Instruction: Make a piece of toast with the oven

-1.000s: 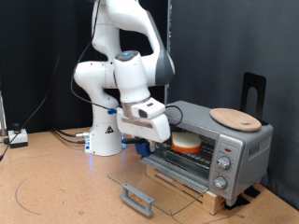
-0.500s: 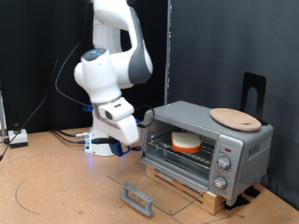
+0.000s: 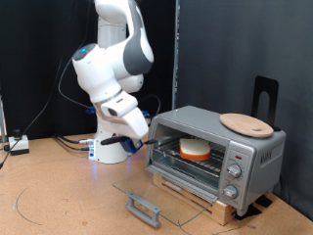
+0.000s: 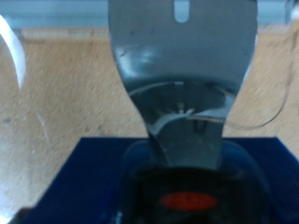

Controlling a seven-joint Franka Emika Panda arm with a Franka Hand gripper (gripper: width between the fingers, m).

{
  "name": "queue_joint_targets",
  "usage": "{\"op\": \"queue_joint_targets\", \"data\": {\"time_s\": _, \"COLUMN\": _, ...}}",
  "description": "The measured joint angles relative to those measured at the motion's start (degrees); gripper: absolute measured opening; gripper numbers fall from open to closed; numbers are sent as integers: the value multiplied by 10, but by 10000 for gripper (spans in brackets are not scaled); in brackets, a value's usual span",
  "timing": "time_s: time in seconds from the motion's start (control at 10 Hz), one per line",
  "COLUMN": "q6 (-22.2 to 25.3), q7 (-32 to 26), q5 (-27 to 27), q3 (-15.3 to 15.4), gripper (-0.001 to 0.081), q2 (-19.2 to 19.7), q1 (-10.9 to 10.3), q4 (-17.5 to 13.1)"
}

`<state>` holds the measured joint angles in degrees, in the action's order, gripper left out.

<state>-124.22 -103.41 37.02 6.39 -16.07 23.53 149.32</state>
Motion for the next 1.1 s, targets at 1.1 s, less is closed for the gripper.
{"op": "queue_joint_targets", "data": {"time_s": 1.1, "q6": 179, "q7": -62, "q5": 74, "q3": -10, "gripper": 396, "q2": -96, "q1": -35, "q4": -17}}
